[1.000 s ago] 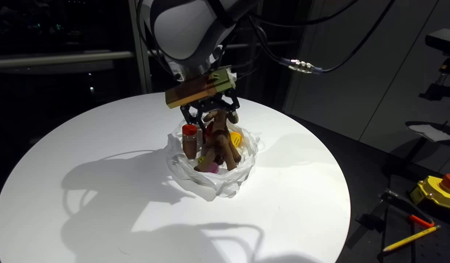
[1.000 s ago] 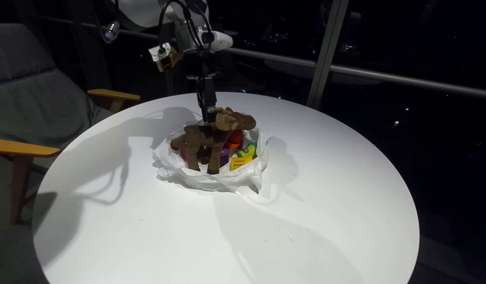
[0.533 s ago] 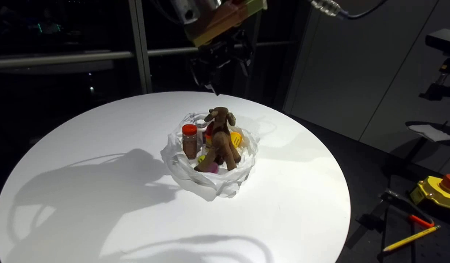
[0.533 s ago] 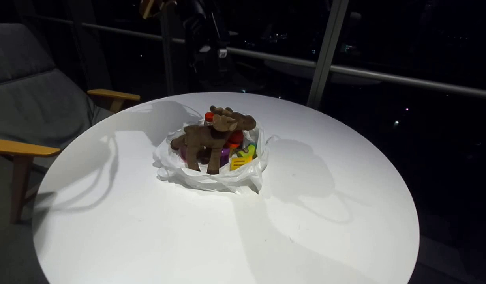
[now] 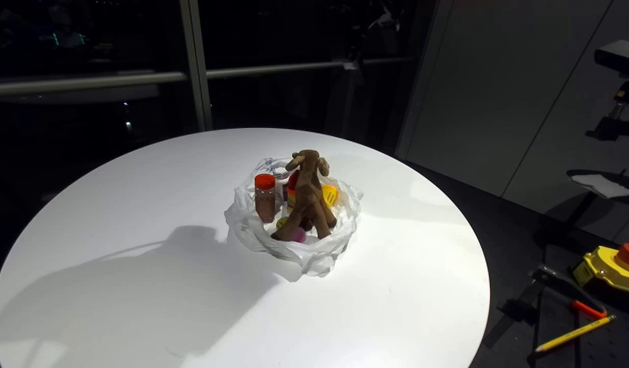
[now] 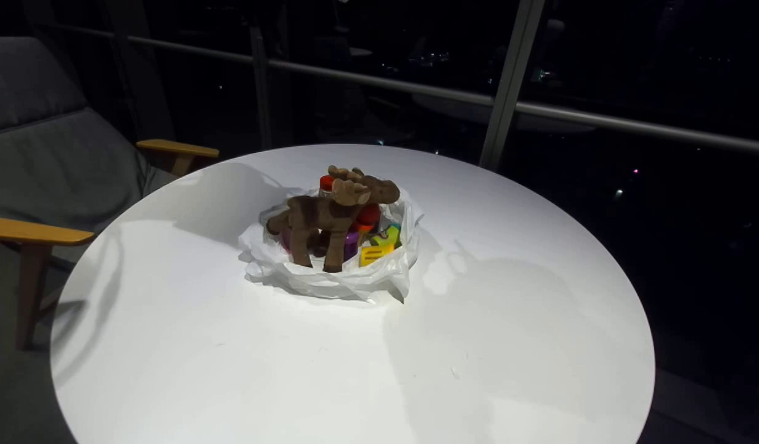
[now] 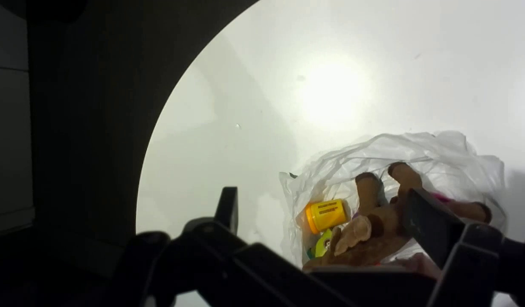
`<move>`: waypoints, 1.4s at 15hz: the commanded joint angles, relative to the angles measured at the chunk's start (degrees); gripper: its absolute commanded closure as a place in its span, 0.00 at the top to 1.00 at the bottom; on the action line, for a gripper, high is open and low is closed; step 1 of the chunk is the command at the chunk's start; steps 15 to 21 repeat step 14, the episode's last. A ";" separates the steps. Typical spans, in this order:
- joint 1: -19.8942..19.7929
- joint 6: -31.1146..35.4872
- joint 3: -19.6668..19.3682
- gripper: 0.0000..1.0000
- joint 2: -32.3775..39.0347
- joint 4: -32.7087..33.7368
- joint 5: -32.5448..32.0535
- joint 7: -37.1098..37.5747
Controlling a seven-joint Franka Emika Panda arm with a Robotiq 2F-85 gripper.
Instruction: Put all the objects in the white plastic bag
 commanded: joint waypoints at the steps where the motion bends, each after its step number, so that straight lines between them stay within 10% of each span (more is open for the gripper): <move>1: -3.61 -2.58 2.91 1.00 -12.54 -8.68 1.68 -13.19; 8: -3.85 -5.83 4.36 1.00 -31.89 -17.57 8.43 -33.98; 21: -5.02 -7.20 5.08 1.00 -26.02 -14.09 6.60 -30.27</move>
